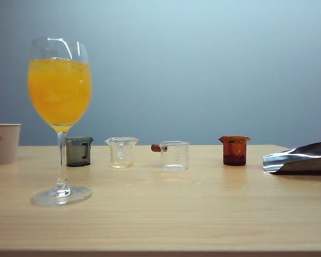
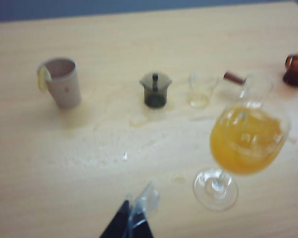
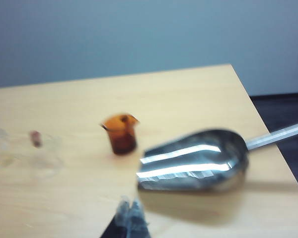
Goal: Pick up the third measuring cup from the left, pour the pineapple juice inside into the goblet, and finally put the measuring cup back in its original place.
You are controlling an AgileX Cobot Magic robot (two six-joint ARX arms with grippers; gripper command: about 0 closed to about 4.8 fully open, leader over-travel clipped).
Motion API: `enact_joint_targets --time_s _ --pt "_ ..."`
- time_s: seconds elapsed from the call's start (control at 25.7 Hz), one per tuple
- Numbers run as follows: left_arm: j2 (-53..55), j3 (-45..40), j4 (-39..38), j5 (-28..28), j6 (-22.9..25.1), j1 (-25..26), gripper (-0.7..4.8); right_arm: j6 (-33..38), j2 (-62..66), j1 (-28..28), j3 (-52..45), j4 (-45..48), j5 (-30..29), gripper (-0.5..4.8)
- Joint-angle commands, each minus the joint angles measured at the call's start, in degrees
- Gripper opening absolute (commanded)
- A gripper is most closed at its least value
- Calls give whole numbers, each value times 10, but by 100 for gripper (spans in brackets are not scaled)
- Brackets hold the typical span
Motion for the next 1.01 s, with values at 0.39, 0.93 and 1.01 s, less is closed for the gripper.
enact_joint_targets --time_s 0.39,0.93,1.01 --pt "-61 -113 24 0 -2 0 -4 40 -2 0 -37 -71 174 117" --pt "-98 -340 524 -117 74 49 -5 40 -2 0 -37 -122 173 117" --pt "-109 -382 526 -122 63 49 -5 40 -2 0 -37 -122 172 117"
